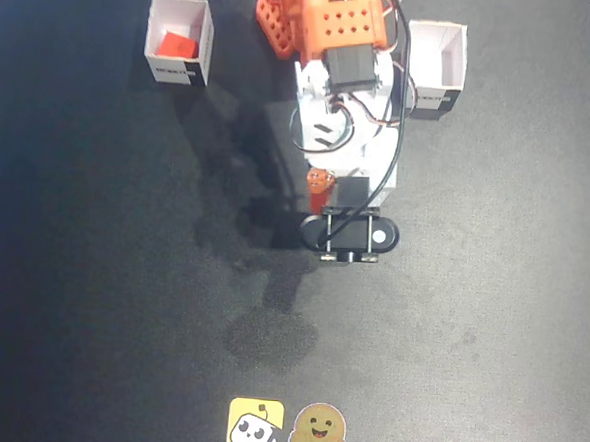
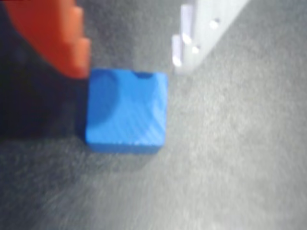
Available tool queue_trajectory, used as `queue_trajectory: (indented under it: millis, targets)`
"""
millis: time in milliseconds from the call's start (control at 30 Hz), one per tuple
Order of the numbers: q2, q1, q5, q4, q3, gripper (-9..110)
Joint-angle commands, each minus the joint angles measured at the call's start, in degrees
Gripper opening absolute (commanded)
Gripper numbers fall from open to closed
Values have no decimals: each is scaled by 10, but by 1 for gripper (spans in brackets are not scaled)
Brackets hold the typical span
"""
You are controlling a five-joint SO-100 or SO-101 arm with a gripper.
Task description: Put the red cube in the right box and the blue cube in the left box.
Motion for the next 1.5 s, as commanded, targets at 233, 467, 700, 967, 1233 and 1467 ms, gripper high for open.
queue_trajectory:
  millis: [233,467,700,967,1233,1467]
  targets:
    - [-55,-8,17,-43,-37,18]
    - [-89,-11,21,-68,-44,19]
    - [-134,-11,27,-76,-62,20]
    - [-178,-12,35,-103,-68,20]
    - [-229,-18,54,-132,-63,20]
    - [-216,-22,62,-164,-25,18]
